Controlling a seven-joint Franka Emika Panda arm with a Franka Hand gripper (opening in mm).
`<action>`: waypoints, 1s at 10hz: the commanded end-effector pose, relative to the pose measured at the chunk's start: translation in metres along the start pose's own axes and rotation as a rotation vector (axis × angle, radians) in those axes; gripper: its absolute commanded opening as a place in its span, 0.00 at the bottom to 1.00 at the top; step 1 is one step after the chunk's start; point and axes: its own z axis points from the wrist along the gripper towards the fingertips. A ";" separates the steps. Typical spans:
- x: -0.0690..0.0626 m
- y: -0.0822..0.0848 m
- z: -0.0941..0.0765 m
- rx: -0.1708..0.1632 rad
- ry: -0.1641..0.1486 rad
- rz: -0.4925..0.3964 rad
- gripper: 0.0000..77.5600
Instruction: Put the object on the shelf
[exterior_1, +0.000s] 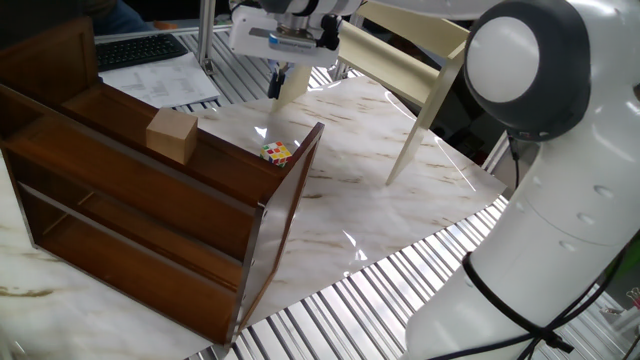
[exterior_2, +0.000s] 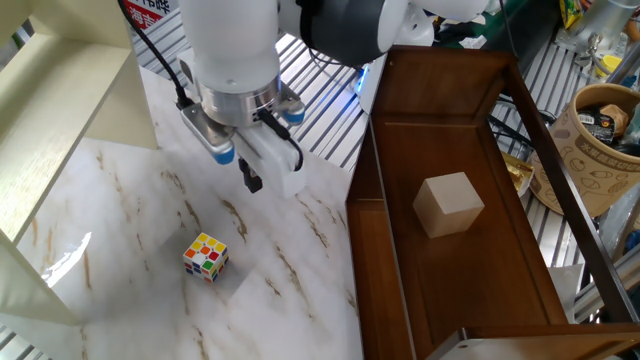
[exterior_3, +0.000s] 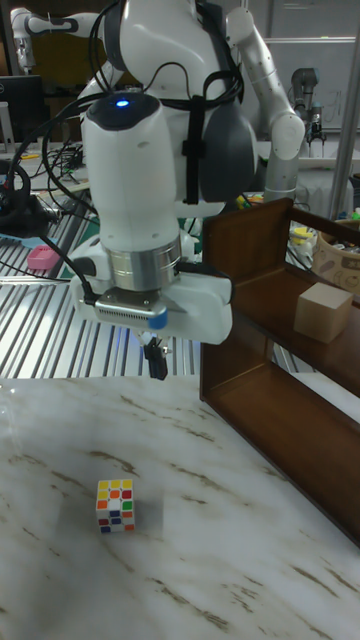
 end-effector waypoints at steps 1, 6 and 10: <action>-0.001 0.000 -0.002 0.030 0.008 0.096 0.00; -0.005 -0.002 0.001 0.031 0.005 0.063 0.00; -0.025 -0.010 0.015 0.054 -0.016 0.017 0.00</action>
